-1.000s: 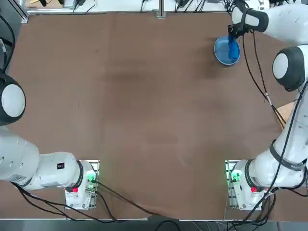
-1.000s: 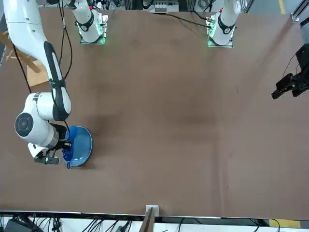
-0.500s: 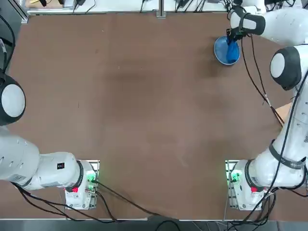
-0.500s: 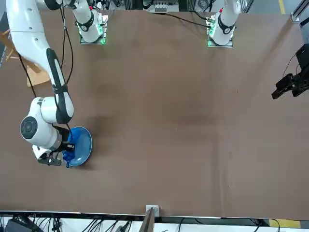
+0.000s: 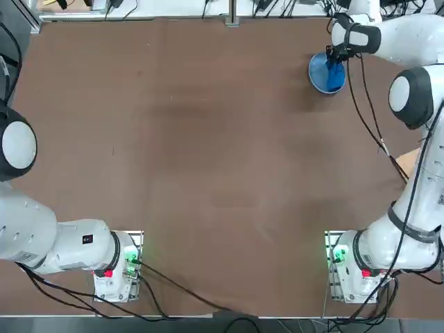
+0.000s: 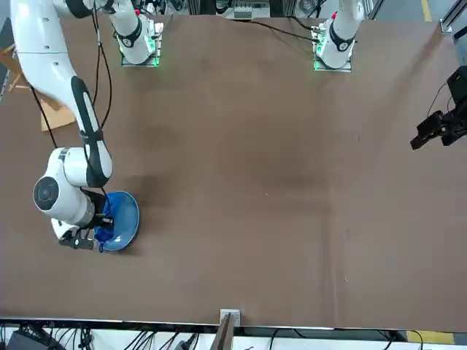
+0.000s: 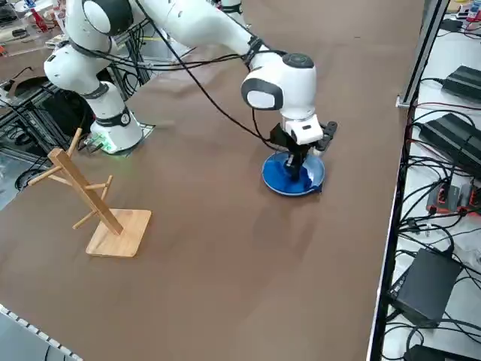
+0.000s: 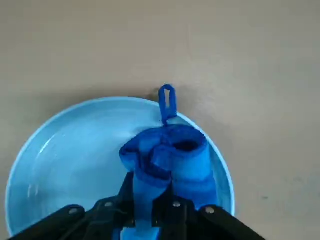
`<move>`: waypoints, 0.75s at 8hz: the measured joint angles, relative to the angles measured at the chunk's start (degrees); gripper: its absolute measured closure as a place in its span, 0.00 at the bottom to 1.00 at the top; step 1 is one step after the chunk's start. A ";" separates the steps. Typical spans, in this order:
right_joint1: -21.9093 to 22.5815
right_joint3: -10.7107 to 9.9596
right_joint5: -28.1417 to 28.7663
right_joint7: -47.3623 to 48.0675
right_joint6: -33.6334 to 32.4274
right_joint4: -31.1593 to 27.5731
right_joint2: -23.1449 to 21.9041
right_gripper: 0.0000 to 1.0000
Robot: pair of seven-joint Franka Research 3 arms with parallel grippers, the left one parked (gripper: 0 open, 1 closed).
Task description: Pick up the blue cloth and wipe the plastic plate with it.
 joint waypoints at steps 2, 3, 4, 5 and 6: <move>0.05 0.01 0.19 0.09 1.30 -0.96 -0.05 0.91; 0.27 0.03 0.65 0.45 1.28 -1.22 -0.22 0.91; 0.71 0.10 1.04 1.11 1.27 -1.42 -0.39 0.91; 1.73 0.11 2.02 1.99 1.27 -1.47 -0.50 0.91; 3.14 0.09 3.78 2.66 1.29 -1.46 -0.58 0.91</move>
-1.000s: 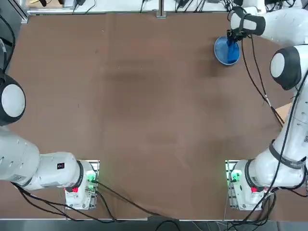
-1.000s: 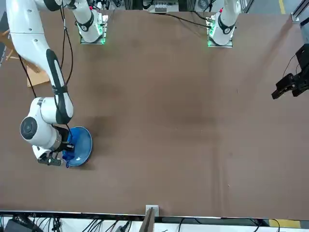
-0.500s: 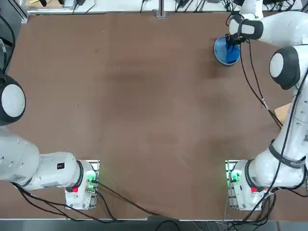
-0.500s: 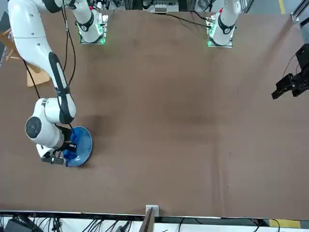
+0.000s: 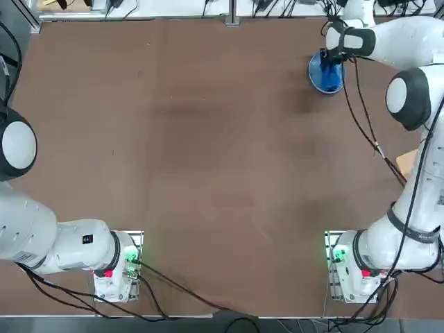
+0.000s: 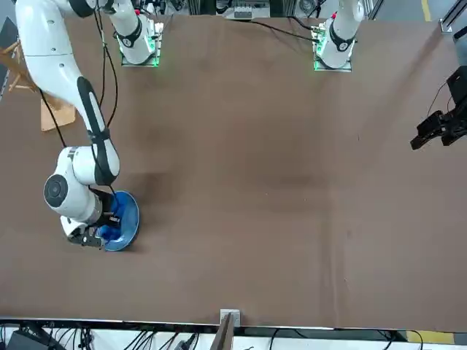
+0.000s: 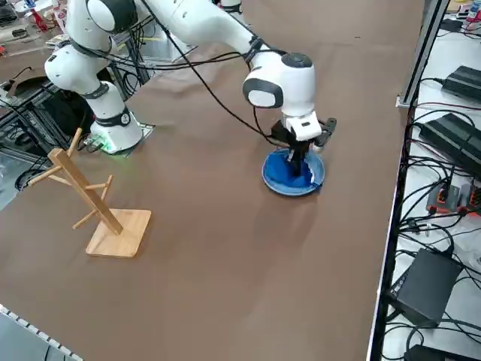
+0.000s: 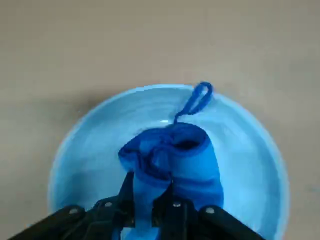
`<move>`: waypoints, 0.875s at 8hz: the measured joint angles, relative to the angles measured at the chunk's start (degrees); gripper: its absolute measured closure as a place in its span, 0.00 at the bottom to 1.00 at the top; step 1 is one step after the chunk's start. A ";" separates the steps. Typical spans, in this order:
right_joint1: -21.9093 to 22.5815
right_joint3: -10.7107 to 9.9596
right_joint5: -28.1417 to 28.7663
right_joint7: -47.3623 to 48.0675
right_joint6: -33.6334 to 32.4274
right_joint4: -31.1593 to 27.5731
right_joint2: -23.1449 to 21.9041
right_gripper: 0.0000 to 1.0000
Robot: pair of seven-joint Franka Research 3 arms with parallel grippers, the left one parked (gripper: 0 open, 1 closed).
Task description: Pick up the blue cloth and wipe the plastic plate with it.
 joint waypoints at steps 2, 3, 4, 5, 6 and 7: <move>3.21 -1.19 3.40 0.42 0.10 0.03 -0.33 0.91; 4.30 -2.08 4.45 0.48 0.22 0.15 -0.60 0.91; 4.50 -2.58 4.78 0.48 0.39 0.58 -0.66 0.91; 4.45 -2.95 4.79 0.48 0.57 1.41 -0.50 0.91; 4.40 -3.11 4.79 0.47 0.61 2.94 0.10 0.91; 4.39 -3.11 4.79 0.36 0.64 5.10 1.41 0.91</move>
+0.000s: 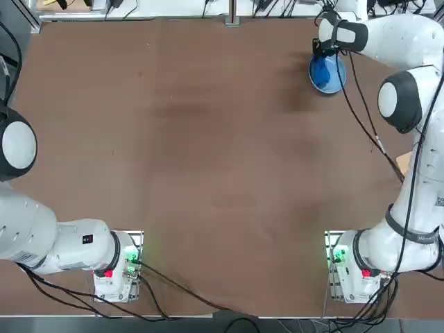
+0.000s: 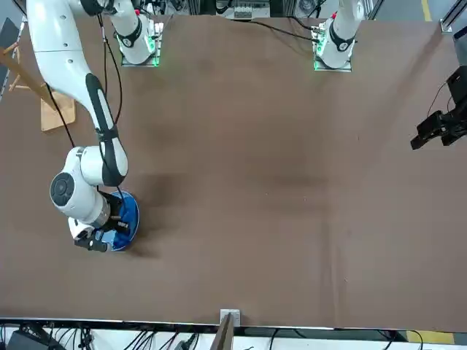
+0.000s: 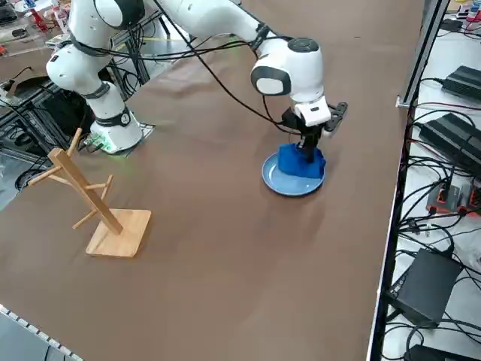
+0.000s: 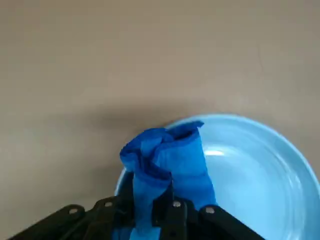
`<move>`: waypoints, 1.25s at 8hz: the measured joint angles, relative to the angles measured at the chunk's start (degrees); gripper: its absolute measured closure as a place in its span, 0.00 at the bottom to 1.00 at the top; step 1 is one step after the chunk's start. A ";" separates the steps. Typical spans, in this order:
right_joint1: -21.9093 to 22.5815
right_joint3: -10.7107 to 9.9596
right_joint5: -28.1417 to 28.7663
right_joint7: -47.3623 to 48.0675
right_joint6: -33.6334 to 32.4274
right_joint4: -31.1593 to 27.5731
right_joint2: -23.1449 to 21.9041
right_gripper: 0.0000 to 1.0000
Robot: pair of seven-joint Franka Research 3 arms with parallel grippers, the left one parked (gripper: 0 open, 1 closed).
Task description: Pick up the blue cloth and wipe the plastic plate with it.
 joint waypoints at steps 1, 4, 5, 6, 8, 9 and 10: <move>-0.01 -0.01 0.00 -0.22 0.02 2.40 1.89 0.91; -1.00 -0.09 -0.01 -2.12 0.06 6.35 5.18 0.91; -2.06 -0.11 -0.01 -3.20 -0.05 6.60 5.15 0.91; -3.09 -0.12 -0.01 -4.02 -0.95 6.84 5.10 0.91; -4.24 -0.12 -0.01 -5.78 -4.09 7.60 4.62 0.91; -4.62 -0.13 -0.01 -6.37 -5.24 7.60 4.17 0.91; -4.97 -0.13 -0.01 -7.00 -6.13 7.19 3.70 0.91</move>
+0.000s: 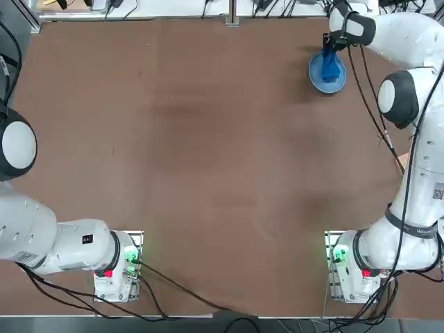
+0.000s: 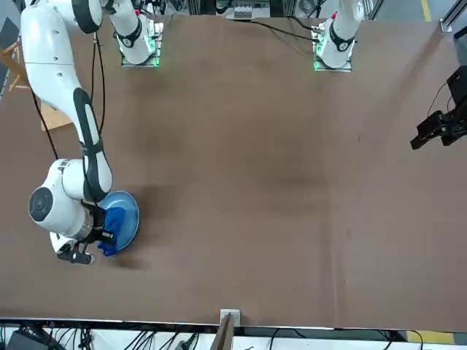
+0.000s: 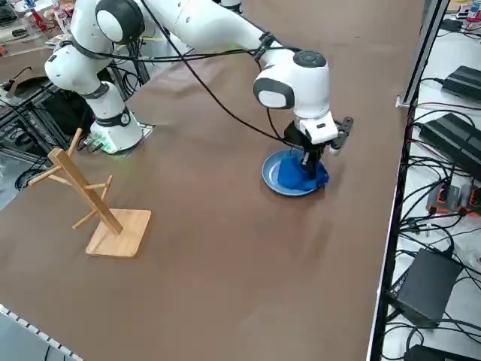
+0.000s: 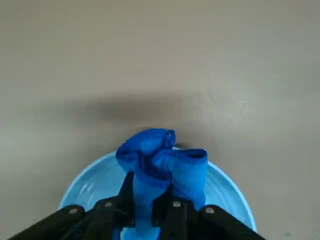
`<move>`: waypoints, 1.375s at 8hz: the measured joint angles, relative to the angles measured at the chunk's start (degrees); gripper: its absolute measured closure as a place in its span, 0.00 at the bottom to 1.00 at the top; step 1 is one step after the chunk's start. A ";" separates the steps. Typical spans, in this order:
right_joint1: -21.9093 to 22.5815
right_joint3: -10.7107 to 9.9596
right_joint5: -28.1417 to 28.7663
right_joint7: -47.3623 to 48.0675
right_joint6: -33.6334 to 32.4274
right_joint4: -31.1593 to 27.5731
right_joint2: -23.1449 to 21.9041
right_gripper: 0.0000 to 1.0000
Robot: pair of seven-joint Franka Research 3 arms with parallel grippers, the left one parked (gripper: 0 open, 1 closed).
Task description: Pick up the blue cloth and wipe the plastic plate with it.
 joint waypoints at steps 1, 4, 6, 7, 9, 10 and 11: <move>-0.24 0.00 0.00 -0.25 -0.40 -1.14 -0.56 0.91; -0.23 0.06 0.00 -0.35 -0.56 -6.66 -3.09 0.91; 0.50 0.26 0.00 -0.35 -0.59 -9.51 -4.74 0.91; 1.27 0.28 0.01 -0.25 -0.99 -10.14 -5.23 0.91; 3.20 0.27 0.08 1.11 -1.67 -10.30 -5.72 0.91; 3.81 0.25 0.08 2.01 -1.66 -10.30 -5.83 0.91; 3.84 0.24 0.08 2.17 -1.53 -10.23 -5.85 0.91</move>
